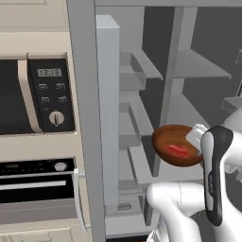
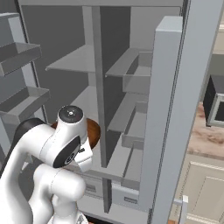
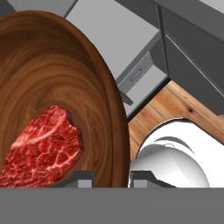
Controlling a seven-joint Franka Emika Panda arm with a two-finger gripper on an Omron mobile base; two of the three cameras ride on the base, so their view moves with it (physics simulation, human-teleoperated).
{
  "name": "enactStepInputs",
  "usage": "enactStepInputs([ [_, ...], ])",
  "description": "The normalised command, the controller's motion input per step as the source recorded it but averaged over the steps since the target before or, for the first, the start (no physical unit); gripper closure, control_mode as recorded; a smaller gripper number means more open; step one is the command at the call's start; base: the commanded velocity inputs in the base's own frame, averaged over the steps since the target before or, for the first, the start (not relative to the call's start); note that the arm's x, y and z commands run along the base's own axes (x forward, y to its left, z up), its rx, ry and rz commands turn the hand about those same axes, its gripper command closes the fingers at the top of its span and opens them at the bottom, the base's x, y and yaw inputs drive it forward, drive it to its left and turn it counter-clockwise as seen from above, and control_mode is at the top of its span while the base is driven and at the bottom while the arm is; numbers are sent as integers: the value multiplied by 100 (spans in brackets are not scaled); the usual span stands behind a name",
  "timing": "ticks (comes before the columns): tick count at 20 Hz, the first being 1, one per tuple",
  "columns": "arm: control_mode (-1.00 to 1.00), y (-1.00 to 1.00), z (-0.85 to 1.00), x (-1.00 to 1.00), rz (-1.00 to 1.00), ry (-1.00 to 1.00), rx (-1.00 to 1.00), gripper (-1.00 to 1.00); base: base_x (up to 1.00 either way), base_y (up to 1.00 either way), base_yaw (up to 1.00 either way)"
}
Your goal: Place one of the steaks on the plate and the other in the bowl. Then place the bowl in the fridge.
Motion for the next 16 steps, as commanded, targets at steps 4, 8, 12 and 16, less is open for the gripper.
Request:
enactStepInputs([
  [4, 100, 0, 0, 0, 0, 0, 0, 100, 23, 0, 1],
  [8, 100, 0, 0, 0, 0, 0, 0, 100, 11, 1, 0],
  [12, -100, 1, 0, 5, 0, 0, 0, 100, 5, 0, 0],
  [16, -100, -2, 0, 3, -10, -4, 0, 100, 0, 0, 0],
])
